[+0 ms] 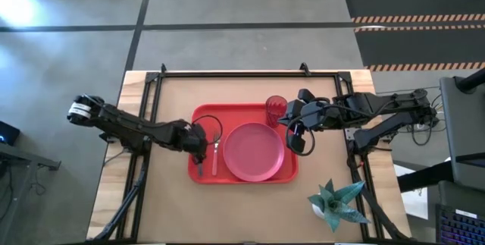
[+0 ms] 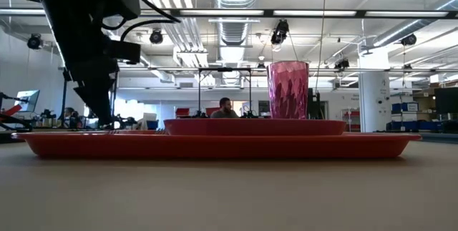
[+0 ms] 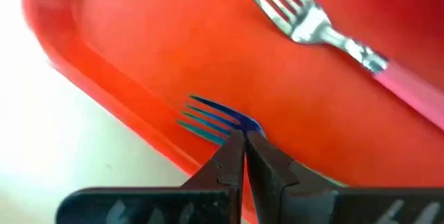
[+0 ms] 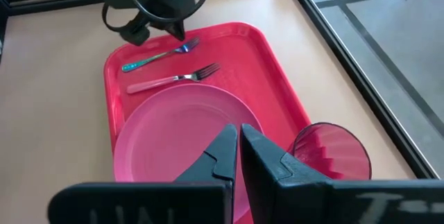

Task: Pick and place plate/cup/fork/spoon on tray
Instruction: Adjust the blue fork on the red tray

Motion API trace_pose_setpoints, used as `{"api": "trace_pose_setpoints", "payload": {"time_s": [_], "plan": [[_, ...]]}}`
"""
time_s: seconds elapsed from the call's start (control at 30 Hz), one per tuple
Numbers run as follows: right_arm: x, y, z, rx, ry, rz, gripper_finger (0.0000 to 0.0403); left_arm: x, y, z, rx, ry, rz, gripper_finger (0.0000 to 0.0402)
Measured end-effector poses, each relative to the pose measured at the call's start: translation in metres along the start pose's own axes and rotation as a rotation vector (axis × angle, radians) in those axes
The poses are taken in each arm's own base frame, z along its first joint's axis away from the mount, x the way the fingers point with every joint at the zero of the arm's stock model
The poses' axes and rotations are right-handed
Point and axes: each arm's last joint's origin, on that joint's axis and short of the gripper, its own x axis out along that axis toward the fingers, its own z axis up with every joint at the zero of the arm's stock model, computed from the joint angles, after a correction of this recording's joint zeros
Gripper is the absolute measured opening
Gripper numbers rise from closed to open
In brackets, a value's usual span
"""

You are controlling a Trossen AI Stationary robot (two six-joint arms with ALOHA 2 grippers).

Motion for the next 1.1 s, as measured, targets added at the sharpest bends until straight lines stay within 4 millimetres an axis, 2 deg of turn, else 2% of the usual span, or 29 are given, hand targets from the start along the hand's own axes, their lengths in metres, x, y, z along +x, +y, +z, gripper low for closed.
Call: {"api": "trace_pose_setpoints", "payload": {"time_s": [0.4, 0.7, 1.0, 1.1], "plan": [[0.0, 0.0, 0.0, 0.001, 0.0, 0.0, 0.0009, 0.002, 0.002, 0.002, -0.01, -0.018, 0.028, 0.0], [0.0, 0.0, 0.0, 0.0, 0.001, 0.003, 0.0009, 0.017, 0.0, -0.002, -0.011, -0.011, 0.042, 0.0], [0.0, 0.0, 0.0, 0.001, 0.003, 0.007, 0.0009, 0.028, -0.002, 0.007, -0.016, -0.068, 0.0, 0.0], [0.0, 0.0, 0.0, 0.011, 0.004, 0.007, 0.0009, 0.025, -0.004, 0.011, 0.0, -0.069, -0.005, 0.0]]}}
